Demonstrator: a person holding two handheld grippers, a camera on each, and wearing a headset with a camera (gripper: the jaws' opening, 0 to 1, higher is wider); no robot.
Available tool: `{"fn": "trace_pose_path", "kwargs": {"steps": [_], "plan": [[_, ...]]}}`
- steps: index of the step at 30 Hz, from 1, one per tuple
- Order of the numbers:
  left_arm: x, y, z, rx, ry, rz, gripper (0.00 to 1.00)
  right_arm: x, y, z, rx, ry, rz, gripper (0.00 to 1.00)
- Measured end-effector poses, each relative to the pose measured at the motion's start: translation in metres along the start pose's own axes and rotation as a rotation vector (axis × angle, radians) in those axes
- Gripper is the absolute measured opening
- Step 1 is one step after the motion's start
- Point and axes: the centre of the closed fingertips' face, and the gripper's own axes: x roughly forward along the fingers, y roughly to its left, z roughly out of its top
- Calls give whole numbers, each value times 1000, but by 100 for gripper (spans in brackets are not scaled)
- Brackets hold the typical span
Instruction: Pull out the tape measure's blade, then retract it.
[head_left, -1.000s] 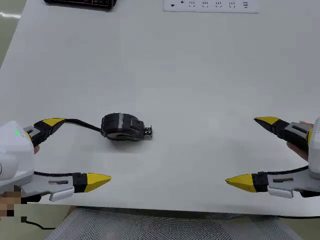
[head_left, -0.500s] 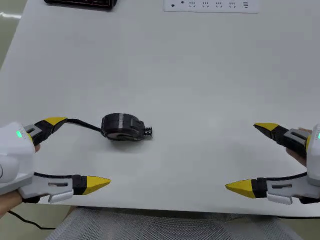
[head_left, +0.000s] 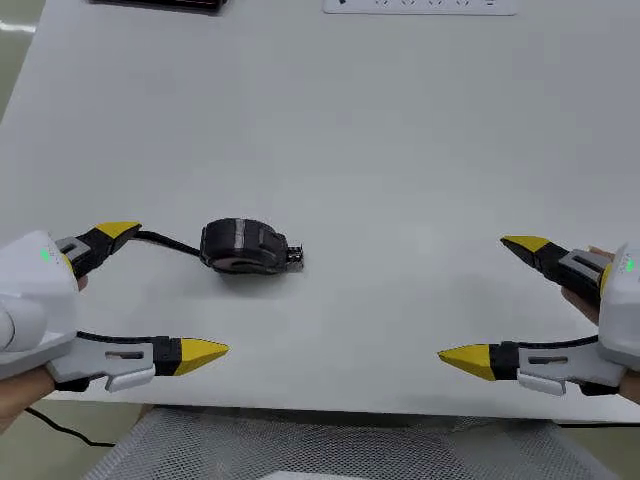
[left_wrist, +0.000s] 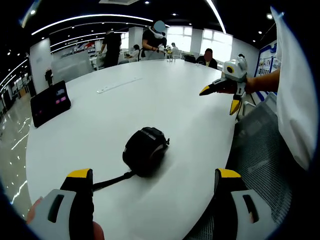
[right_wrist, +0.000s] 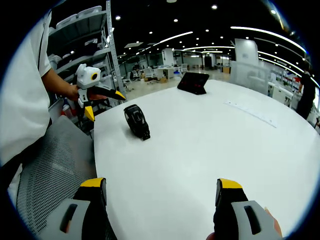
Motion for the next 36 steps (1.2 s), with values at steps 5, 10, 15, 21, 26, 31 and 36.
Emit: {"fn": "trace_pose_path", "kwargs": {"steps": [5, 10, 15, 21, 26, 31, 36], "plan": [[1, 0, 1, -3, 3, -3, 99, -1, 0, -1, -1, 7, 4, 90], [0, -2, 1, -6, 0, -7, 99, -2, -1, -1, 0, 7, 4, 90], [1, -2, -1, 2, 7, -10, 99, -3, -1, -2, -2, 11, 6, 91], [1, -3, -3, 8, 14, -14, 99, -4, 0, -4, 2, 16, 7, 91], [1, -4, -4, -13, 20, -23, 99, -4, 1, -4, 3, 18, 8, 91], [1, -4, -4, -9, 18, -24, 99, -5, 2, -5, 4, 20, 12, 91], [2, -5, -5, -11, 19, -28, 99, -5, 2, -6, 4, 21, 14, 91]]}}
